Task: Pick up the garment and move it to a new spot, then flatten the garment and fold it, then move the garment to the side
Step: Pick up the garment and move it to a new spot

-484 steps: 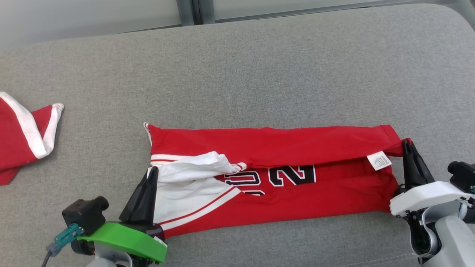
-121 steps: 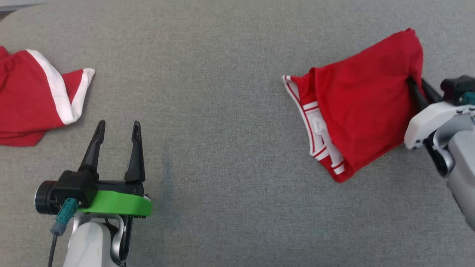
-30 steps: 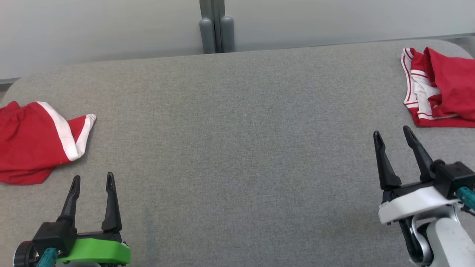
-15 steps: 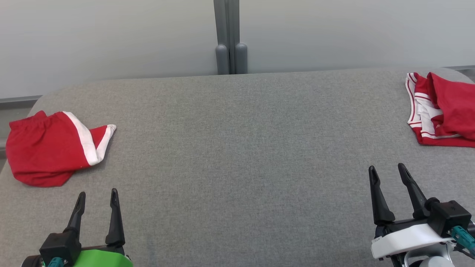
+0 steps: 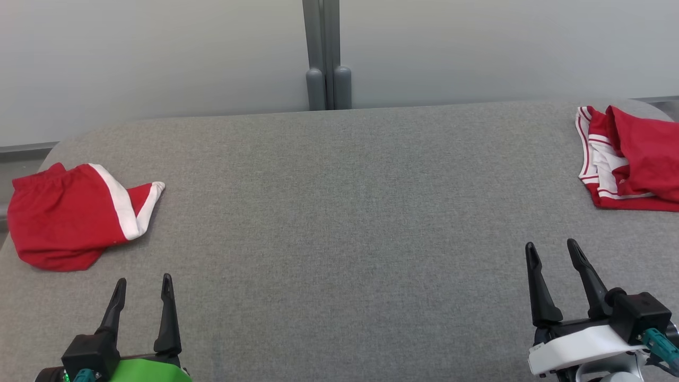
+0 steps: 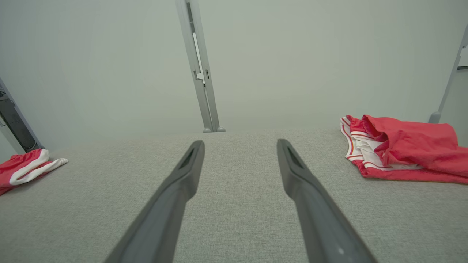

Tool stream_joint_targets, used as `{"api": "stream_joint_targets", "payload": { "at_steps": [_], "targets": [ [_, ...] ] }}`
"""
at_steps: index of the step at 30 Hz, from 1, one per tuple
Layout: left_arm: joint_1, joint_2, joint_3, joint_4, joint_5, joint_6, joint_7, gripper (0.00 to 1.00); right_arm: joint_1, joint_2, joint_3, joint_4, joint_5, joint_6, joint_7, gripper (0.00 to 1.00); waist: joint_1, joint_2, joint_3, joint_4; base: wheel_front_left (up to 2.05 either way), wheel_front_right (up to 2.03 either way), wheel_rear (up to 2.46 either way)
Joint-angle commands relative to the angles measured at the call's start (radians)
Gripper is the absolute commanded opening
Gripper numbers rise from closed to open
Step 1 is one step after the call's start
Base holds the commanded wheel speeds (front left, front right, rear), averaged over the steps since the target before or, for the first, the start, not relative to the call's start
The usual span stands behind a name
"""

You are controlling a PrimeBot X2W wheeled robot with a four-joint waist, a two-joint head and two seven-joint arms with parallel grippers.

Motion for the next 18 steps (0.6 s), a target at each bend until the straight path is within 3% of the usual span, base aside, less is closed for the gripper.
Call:
{"api": "stream_joint_targets", "payload": {
  "at_steps": [1,18],
  "targets": [
    [-0.001,0.001,0.000,0.001,0.005,-0.004,-0.003,1.00,0.009,0.001,0.000,0.000,-0.008,-0.002,-0.004,1.00,0.0001,-0.0001,0.001,-0.001,0.00,0.00,0.00],
    [-0.014,0.014,0.007,-0.003,0.010,-0.006,-0.003,1.00,0.024,0.017,0.001,0.008,0.000,-0.002,-0.004,1.00,0.0001,-0.0001,-0.001,0.049,0.00,0.00,0.00]
  ]
}}
